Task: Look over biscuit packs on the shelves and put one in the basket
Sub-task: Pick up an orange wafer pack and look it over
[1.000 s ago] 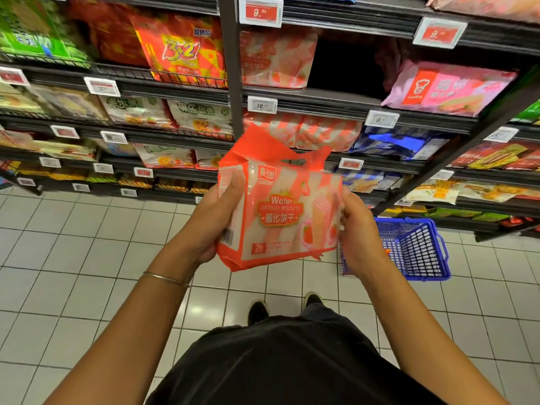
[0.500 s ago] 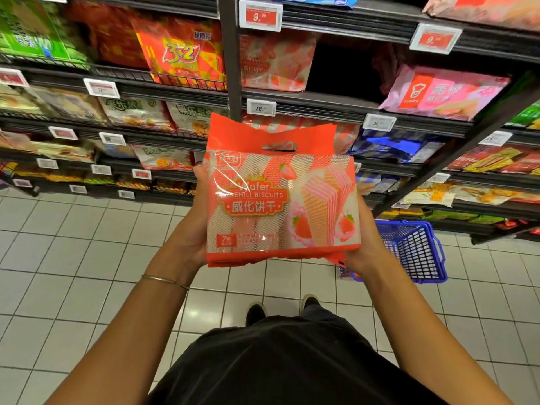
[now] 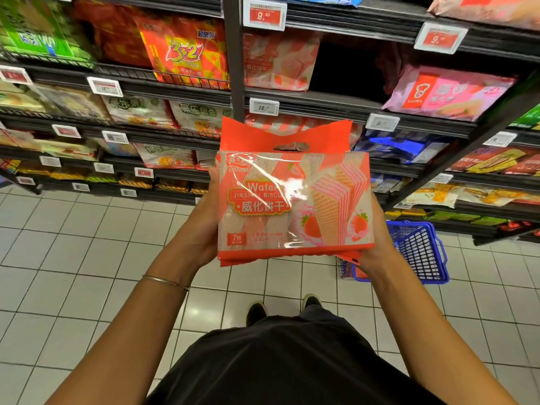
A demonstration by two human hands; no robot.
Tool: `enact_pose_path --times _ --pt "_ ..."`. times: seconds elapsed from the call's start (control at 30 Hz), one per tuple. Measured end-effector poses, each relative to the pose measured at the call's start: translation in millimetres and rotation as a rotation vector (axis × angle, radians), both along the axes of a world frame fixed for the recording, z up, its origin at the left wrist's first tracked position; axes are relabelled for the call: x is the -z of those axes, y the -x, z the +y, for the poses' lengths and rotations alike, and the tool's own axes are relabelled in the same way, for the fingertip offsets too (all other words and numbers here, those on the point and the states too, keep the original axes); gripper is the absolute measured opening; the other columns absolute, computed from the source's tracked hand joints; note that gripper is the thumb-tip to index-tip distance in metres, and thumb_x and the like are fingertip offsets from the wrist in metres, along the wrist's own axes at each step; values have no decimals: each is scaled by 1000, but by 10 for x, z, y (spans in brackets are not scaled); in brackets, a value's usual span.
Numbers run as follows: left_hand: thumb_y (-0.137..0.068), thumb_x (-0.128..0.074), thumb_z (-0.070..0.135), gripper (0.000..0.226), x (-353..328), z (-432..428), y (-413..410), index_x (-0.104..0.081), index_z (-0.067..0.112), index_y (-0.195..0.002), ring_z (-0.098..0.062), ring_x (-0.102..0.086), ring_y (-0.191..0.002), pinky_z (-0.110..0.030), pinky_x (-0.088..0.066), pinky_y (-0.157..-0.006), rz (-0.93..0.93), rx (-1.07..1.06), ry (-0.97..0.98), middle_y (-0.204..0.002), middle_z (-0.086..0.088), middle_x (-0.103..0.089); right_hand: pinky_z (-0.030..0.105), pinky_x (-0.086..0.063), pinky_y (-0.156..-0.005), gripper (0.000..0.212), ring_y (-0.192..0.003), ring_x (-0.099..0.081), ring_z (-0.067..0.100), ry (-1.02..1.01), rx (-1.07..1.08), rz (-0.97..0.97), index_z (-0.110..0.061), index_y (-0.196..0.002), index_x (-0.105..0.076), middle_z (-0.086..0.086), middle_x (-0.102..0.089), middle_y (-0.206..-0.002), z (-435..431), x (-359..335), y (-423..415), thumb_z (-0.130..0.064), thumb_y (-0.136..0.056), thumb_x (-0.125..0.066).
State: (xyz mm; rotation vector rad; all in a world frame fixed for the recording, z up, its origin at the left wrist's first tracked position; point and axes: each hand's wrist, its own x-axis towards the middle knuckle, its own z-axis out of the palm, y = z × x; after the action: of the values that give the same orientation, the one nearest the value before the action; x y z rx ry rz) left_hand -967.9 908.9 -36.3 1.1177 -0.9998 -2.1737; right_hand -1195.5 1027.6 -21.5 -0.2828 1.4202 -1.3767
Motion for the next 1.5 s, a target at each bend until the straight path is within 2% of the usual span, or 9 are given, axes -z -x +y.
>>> enact_pose_path --times 0.2,0.3,0.43,0.57,0.73,0.93,1.2,1.33,1.5 --pt "-102 -31 73 67 71 4 -17 -71 29 -131 -34 -69 -122 -49 -62 -86 97 -96 -77 -135 -10 -71 45 -61 -89 58 -111 -74 26 14 -12 -79 -27 -114 -79 7 -77 -120 -136 90 60 -68 -101 -40" --pt "-99 -38 74 69 90 -3 -20 -66 26 -139 -37 -67 -125 -53 -60 -91 150 -123 -99 -139 -11 -68 48 -58 -97 55 -112 -73 28 12 0 -91 -23 -119 -74 9 -77 -119 -154 55 58 -65 -100 -44" --pt "-87 -52 73 75 123 -19 -34 -63 24 -142 -37 -65 -127 -58 -56 -97 145 -162 -82 -139 -11 -68 31 -57 -68 56 -63 -70 11 -87 16 95 -27 -58 -74 -3 -68 -63 -183 61 39 -38 -108 -52" --pt "-96 -48 71 70 158 -58 -22 -62 21 -144 -38 -64 -129 -59 -53 -103 158 -171 -99 -141 -13 -66 23 -49 -53 69 -48 -61 4 -110 -7 171 -30 -45 -68 -9 -60 -51 -236 2 32 -32 -110 -47" --pt "-103 -48 63 61 174 -72 0 -61 19 -145 -38 -64 -126 -61 -49 -108 86 -190 -114 -136 -14 -68 20 -49 -51 71 -46 -60 2 -110 -1 168 -32 -43 -68 -10 -60 -49 -269 28 51 -34 -111 -46" --pt "-105 -41 65 55 46 -73 54 -83 29 -106 -28 -77 -104 -42 -63 -77 47 -198 -97 -114 -8 -78 17 -48 -43 54 -43 -60 4 -132 47 159 -23 -59 -63 -8 -59 -48 -271 16 51 -29 -111 -48" --pt "-104 -48 63 50 -32 -58 81 -74 23 -121 -32 -76 -108 -55 -59 -92 -88 -272 52 -116 -10 -78 32 -54 -72 29 -67 -66 13 -61 53 -45 -18 -83 -61 0 -65 -73 -248 -20 19 -34 -106 -54" --pt "-104 -48 62 49 -76 -42 89 -75 23 -119 -20 -79 -93 -34 -64 -68 -163 -263 151 -101 -3 -81 29 -58 -62 33 -67 -71 12 -32 9 -107 -19 -84 -66 0 -69 -74 -205 11 40 -37 -107 -51" --pt "-105 -46 62 48 -131 -7 113 -75 25 -116 -20 -79 -95 -37 -66 -71 -135 -237 194 -103 -3 -81 28 -57 -59 35 -64 -69 12 -54 23 -101 -19 -80 -64 0 -68 -71 -178 40 57 -33 -108 -49"
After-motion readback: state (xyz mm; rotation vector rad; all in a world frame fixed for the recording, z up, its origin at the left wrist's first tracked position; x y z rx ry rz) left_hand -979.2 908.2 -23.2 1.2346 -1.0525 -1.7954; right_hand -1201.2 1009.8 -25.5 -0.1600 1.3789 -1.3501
